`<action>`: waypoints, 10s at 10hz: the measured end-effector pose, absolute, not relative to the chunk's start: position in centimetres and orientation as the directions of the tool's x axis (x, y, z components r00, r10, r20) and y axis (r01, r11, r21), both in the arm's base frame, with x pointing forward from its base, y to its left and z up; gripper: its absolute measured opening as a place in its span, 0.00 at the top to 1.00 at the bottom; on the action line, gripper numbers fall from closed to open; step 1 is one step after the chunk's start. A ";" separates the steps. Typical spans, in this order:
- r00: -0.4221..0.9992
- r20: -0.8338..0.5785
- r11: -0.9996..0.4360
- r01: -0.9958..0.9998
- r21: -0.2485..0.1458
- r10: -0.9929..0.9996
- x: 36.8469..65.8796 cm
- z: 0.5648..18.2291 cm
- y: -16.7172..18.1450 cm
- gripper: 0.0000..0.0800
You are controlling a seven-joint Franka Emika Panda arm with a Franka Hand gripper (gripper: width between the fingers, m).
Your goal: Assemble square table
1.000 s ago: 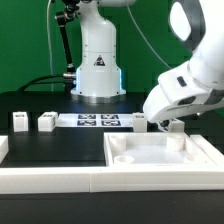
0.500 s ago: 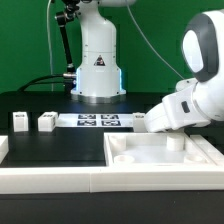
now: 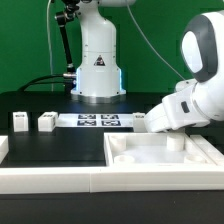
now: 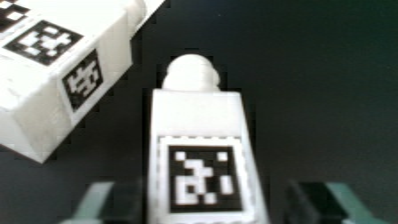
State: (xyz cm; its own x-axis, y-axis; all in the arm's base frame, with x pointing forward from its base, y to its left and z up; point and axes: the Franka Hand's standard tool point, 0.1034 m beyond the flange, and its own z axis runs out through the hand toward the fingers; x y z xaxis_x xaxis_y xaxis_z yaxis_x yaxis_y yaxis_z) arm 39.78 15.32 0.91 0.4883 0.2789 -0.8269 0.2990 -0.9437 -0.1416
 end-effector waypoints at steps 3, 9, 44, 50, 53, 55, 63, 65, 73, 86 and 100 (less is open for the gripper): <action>0.488 -0.827 -0.944 0.299 -0.142 0.279 39.8 0.9 15.3 0.64; 0.451 -0.817 -0.922 0.306 -0.238 0.360 42.0 6.7 13.3 0.64; 0.887 0.367 -0.943 0.326 -0.064 0.282 63.0 10.3 8.0 0.64; 0.891 0.366 -0.946 0.316 -0.074 0.268 63.2 9.9 8.4 0.64; 0.894 0.364 -0.946 0.312 -0.088 0.261 62.8 9.4 10.4 0.64; 0.896 0.359 -0.946 0.312 -0.088 0.262 62.4 9.0 10.4 0.64; 0.837 0.486 -0.956 0.295 -0.009 0.253 62.9 9.0 9.1 0.64; 0.834 0.488 -0.954 0.299 -0.010 0.256 62.9 9.2 9.5 0.64; 0.837 0.480 -0.951 0.309 -0.014 0.265 62.0 9.1 10.3 0.64; 0.829 0.493 -0.951 0.309 -0.008 0.265 61.4 7.0 11.2 0.63; 0.875 0.399 -0.944 0.324 -0.065 0.273 61.0 8.8 12.3 0.19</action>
Offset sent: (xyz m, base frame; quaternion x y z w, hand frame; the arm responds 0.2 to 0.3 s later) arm -0.0018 -0.0012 0.0015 0.0018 0.0031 -0.0047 1.0000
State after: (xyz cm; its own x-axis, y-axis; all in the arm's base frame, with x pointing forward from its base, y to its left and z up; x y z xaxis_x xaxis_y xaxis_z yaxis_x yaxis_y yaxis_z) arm 61.05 12.29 8.77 0.8755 0.2726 0.3990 0.3235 -0.9440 -0.0648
